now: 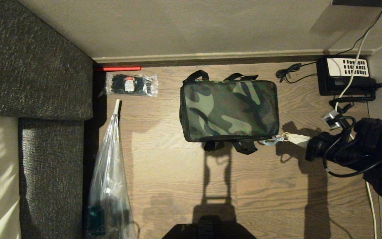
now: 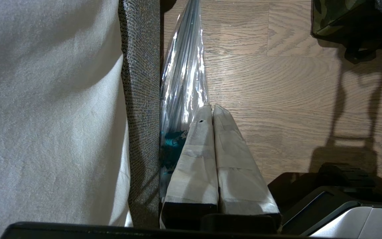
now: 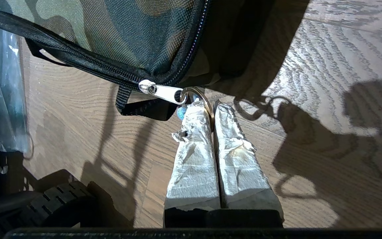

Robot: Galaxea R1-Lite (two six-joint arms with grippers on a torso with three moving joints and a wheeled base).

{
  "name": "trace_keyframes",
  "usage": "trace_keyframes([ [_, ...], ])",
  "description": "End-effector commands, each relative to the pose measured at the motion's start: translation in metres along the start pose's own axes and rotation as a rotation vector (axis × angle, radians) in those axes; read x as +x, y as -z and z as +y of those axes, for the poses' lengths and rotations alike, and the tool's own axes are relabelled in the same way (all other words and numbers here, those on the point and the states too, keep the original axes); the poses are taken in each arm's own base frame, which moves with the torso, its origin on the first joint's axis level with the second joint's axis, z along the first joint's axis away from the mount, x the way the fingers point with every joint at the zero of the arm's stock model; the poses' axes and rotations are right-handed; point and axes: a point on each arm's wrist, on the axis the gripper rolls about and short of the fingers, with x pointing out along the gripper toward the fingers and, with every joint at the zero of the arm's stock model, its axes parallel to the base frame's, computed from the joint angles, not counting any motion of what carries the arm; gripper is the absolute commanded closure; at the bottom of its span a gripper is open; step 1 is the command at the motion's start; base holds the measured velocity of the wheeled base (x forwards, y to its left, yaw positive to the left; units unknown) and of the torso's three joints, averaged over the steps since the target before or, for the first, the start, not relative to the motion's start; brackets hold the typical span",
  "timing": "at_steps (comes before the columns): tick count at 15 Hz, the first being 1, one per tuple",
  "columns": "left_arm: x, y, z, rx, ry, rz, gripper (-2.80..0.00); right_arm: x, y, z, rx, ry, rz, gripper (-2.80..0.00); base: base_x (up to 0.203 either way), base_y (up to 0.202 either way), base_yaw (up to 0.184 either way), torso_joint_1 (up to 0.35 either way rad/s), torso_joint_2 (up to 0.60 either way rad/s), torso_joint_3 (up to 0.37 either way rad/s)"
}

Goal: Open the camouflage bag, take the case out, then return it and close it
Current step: Open the top of the storage box

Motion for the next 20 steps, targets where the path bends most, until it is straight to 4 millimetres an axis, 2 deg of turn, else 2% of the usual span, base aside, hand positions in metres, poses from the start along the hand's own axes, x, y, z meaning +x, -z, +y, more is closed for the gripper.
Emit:
trace_keyframes([
  [1, 0.0, 0.0, 0.0, 0.0, -0.001, -0.001, 0.0, 0.0, -0.002, -0.001, -0.009, -0.004, -0.01, 0.0, 0.0, 0.0, 0.0, 0.0, 0.0, 0.0],
  [8, 0.0, 0.0, 0.0, 0.0, -0.001, -0.001, 0.0, -0.005, -0.002, -0.011, -0.049, 0.033, -0.014, 0.0, 0.0, 0.0, 0.0, 0.0, 0.0, 0.0],
  [16, 0.0, 0.0, 0.0, 0.0, -0.001, -0.001, 0.0, -0.008, 0.019, 0.002, -0.005, 0.0, 0.078, 0.0, 0.0, 0.0, 0.0, 0.0, 0.0, 0.0],
  [17, 0.0, 0.0, 0.0, 0.0, -0.001, -0.001, 0.0, -0.01, 0.022, 0.004, 0.002, -0.002, 0.09, -2.8, 0.0, 0.0, 0.0, 0.0, 0.0, 0.0],
  [20, 0.0, 0.0, 0.0, 0.0, -0.001, -0.001, 0.0, -0.018, 0.035, 0.014, -0.007, -0.023, 0.146, -2.8, 0.0, 0.0, 0.0, 0.0, 0.0, 0.0],
])
